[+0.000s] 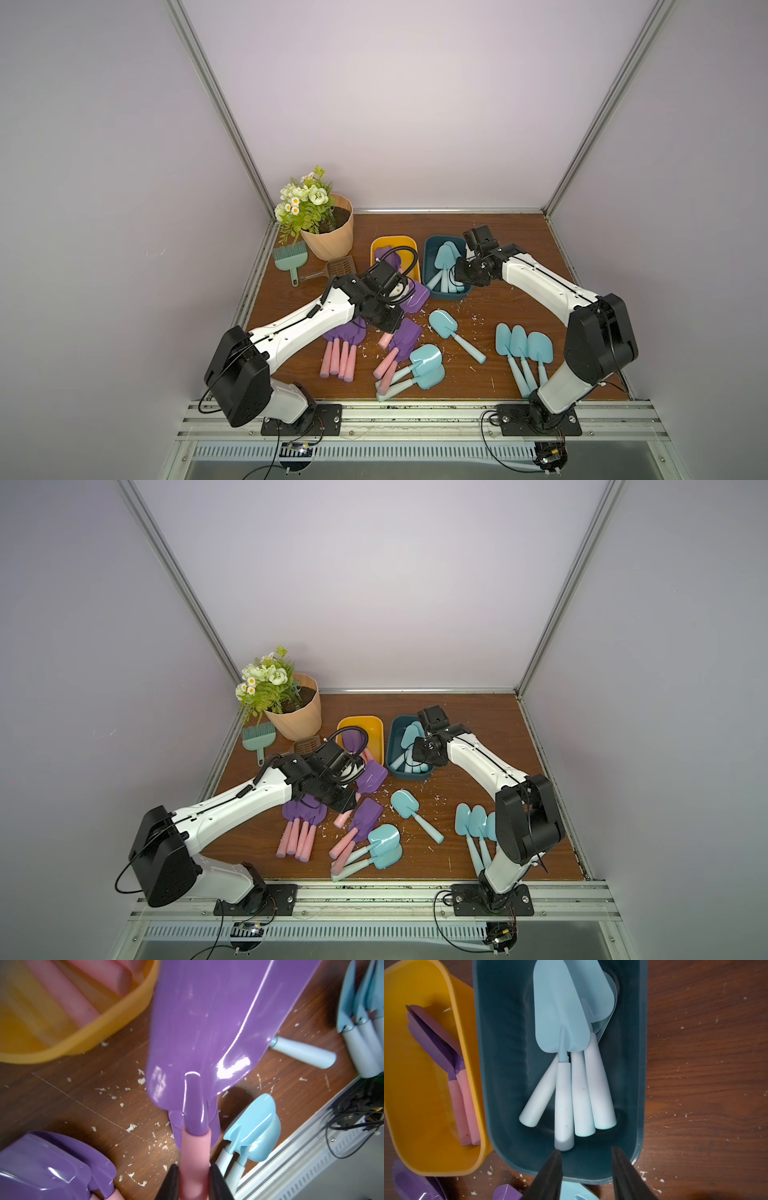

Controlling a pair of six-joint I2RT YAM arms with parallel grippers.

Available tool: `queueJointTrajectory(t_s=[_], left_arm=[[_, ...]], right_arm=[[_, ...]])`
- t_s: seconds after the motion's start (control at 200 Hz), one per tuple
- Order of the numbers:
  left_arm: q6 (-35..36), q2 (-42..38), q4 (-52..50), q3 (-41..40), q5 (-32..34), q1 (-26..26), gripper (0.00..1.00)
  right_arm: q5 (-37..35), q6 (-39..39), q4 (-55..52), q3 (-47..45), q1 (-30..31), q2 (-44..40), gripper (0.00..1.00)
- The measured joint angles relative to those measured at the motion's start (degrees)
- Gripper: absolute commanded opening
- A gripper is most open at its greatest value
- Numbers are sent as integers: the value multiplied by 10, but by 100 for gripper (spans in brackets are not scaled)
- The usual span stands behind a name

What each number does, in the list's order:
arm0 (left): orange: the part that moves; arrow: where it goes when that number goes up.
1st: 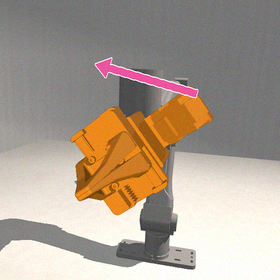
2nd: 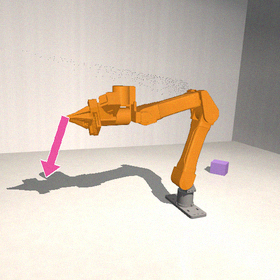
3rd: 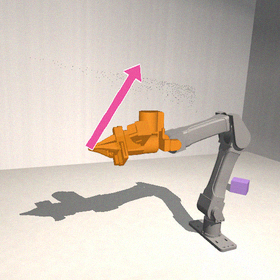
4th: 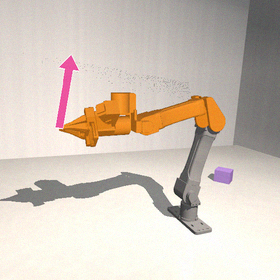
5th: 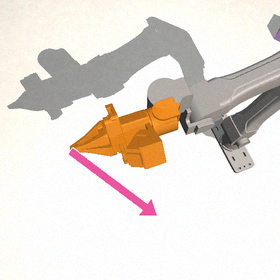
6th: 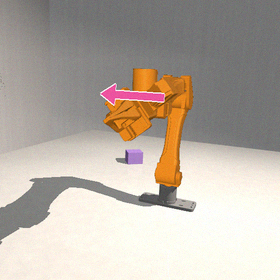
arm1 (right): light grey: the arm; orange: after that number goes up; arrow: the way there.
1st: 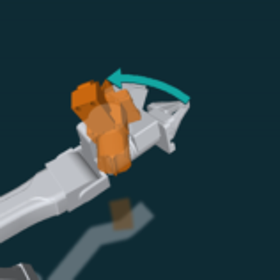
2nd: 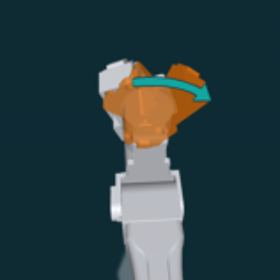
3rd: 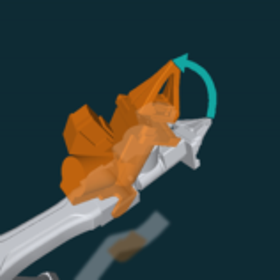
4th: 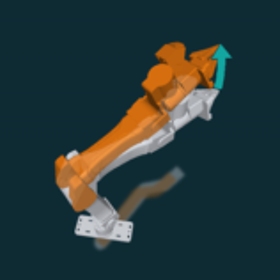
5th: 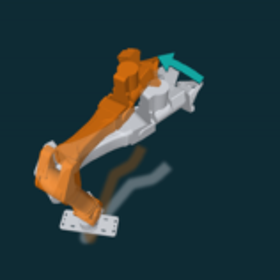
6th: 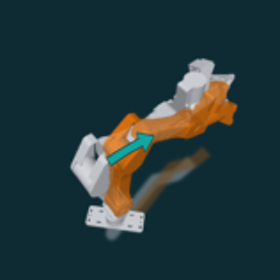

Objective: Sort the small shovels by color and place them into the storage box
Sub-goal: Pick up the shovel from the center of the board, then place the shovel in the storage box.

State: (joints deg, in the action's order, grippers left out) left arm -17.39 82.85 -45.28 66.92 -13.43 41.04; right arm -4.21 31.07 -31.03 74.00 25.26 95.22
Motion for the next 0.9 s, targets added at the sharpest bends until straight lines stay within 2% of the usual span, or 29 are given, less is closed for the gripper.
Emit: queueJointTrajectory(t_s=[0.22,0.345,0.565,0.675,0.901], left_arm=[[-17,110,47,178,21,-110,1],[-34,196,84,236,6,-157,1],[-66,287,111,207,-24,-173,1],[-89,291,118,179,-32,-175,1],[-120,292,151,174,-35,-189,1]], right_arm=[[0,0,0,-3,-2,-8,44],[-1,-2,0,-17,-3,-30,44],[-3,-5,-3,-38,-3,-55,45],[-7,-7,-5,-41,-3,-56,45],[-15,-12,-10,-41,-4,-56,45]])
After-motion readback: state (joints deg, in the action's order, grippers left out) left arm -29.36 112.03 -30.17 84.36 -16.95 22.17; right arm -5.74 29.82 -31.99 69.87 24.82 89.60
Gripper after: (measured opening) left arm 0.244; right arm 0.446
